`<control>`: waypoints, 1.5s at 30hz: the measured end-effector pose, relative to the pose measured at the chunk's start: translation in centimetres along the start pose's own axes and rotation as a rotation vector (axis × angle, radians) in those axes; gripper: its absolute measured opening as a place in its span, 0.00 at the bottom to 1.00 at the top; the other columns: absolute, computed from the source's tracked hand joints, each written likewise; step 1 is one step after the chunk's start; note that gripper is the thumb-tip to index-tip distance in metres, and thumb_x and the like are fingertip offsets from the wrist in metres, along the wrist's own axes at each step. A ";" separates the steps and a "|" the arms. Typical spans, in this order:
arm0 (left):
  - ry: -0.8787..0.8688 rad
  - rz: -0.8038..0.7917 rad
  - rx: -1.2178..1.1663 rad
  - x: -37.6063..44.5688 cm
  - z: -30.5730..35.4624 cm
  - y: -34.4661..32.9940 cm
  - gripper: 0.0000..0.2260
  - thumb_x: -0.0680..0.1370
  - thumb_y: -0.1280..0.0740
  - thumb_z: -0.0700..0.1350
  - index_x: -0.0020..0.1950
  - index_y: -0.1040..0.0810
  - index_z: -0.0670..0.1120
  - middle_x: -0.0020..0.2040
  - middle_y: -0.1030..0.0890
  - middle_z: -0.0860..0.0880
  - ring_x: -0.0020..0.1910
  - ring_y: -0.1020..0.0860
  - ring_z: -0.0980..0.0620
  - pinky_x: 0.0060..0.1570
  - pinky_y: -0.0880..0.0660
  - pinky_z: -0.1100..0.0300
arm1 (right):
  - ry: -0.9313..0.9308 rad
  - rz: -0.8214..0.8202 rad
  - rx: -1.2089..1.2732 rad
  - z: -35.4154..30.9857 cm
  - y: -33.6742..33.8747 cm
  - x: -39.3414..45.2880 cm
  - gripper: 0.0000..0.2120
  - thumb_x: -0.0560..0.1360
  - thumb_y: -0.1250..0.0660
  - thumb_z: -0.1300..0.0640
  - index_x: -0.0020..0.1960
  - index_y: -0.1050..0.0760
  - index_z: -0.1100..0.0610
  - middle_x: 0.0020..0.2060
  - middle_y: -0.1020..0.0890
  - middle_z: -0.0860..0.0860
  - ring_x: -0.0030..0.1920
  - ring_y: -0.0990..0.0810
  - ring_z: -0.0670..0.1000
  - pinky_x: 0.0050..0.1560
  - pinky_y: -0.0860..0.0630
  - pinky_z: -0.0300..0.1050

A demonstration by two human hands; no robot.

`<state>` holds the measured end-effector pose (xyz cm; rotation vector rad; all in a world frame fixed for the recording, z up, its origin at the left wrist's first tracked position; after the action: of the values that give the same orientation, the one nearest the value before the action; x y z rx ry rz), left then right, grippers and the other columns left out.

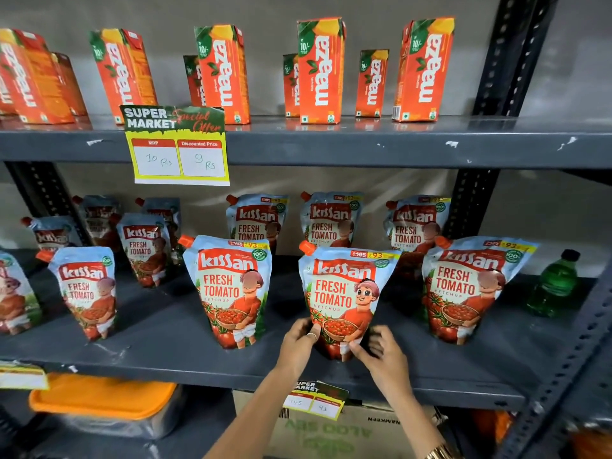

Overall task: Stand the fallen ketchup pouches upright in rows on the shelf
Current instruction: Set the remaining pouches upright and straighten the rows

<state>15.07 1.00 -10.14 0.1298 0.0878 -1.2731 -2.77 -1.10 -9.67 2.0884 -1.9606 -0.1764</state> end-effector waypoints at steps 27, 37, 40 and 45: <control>-0.474 0.128 0.169 -4.9 5.7 -8.2 0.10 0.75 0.32 0.40 0.55 0.20 0.48 0.44 0.19 0.58 0.43 0.22 0.70 0.42 0.26 0.78 | 0.068 0.645 0.215 1.8 16.4 1.4 0.15 0.73 0.35 0.67 0.59 0.30 0.62 0.60 0.26 0.64 0.55 0.27 0.54 0.54 0.26 0.39; -0.071 -0.224 0.108 -0.1 3.8 -19.3 0.28 0.77 0.34 0.44 0.75 0.41 0.46 0.74 0.35 0.47 0.72 0.34 0.49 0.69 0.35 0.56 | -0.200 0.206 0.233 3.7 15.8 4.4 0.30 0.77 0.41 0.55 0.74 0.50 0.55 0.72 0.38 0.56 0.70 0.36 0.56 0.61 0.38 0.44; 0.008 -0.282 0.143 1.3 3.7 -20.9 0.31 0.77 0.35 0.47 0.76 0.47 0.50 0.77 0.41 0.47 0.75 0.40 0.47 0.73 0.39 0.52 | -0.220 0.194 0.180 4.3 16.1 4.7 0.30 0.77 0.41 0.52 0.74 0.51 0.54 0.74 0.42 0.55 0.72 0.40 0.56 0.66 0.40 0.48; -0.004 -0.402 0.197 1.5 3.4 -22.1 0.30 0.78 0.36 0.43 0.76 0.47 0.53 0.77 0.41 0.48 0.75 0.41 0.49 0.74 0.41 0.52 | -0.222 0.164 0.135 4.3 16.3 5.1 0.27 0.76 0.39 0.52 0.72 0.45 0.54 0.70 0.34 0.56 0.67 0.32 0.57 0.61 0.36 0.48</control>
<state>-5.63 -7.24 -8.01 0.2900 -0.0179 -1.6827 -19.22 -7.41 -8.75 2.0515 -2.3234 -0.2595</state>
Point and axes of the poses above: each hand's wrist, its own x-axis towards the middle knuckle, its own y-axis out of the back of the hand, z = x × y, the point moved 8 cm from there along x, towards the middle knuckle
